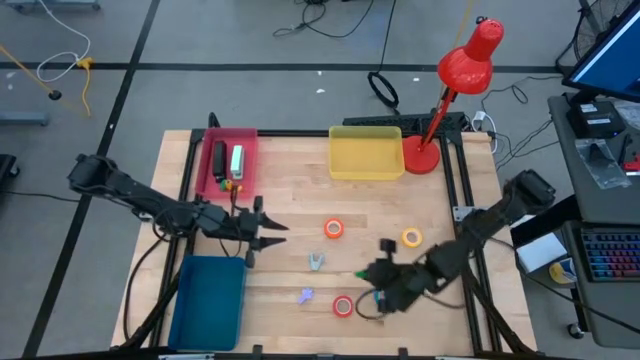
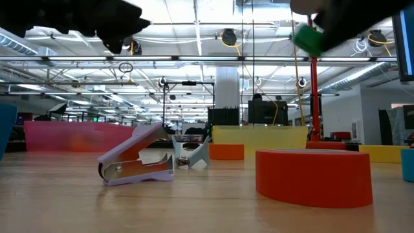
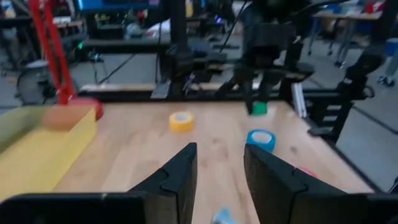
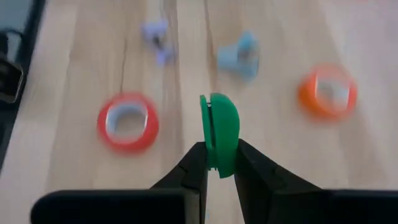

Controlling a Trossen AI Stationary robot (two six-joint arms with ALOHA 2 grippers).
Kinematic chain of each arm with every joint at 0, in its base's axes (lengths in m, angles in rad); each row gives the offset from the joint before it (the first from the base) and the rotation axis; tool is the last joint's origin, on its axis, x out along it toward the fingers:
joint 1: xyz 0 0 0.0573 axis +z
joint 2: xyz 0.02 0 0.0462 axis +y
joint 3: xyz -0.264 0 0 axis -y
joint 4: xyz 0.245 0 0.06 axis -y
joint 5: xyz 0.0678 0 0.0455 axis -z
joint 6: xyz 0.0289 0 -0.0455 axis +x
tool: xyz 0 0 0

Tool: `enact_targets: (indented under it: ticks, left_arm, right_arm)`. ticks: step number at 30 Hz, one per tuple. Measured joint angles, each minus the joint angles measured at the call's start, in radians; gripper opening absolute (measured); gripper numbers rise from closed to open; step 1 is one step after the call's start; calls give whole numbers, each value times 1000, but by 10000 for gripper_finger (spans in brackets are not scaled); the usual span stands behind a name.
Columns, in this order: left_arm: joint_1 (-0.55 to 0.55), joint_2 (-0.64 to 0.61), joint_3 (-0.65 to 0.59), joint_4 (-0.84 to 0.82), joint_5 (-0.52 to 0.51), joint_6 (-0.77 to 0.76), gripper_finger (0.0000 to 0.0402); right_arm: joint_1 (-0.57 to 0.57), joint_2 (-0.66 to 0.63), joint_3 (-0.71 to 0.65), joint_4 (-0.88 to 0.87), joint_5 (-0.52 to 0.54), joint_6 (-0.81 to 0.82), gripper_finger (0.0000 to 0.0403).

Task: Pick and place Stapler, Stapler remover, tape
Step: Put the green stapler into the pink bin

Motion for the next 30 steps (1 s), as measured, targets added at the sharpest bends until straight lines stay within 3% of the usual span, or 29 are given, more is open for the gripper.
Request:
enact_targets:
  ticks: [4,11,21,30]
  left_arm:
    - [0,43,0,86,16,2,131]
    - [0,53,0,90,79,-13,131]
    - [2,53,0,160,85,-26,132]
    - [2,54,15,224,84,15,174]
  right_arm:
    - [-116,0,0,173,-74,-285,47]
    - [-285,0,1,440,-198,-567,47]
    - [-392,0,2,743,-412,-695,47]
    - [-415,60,2,915,-423,-759,47]
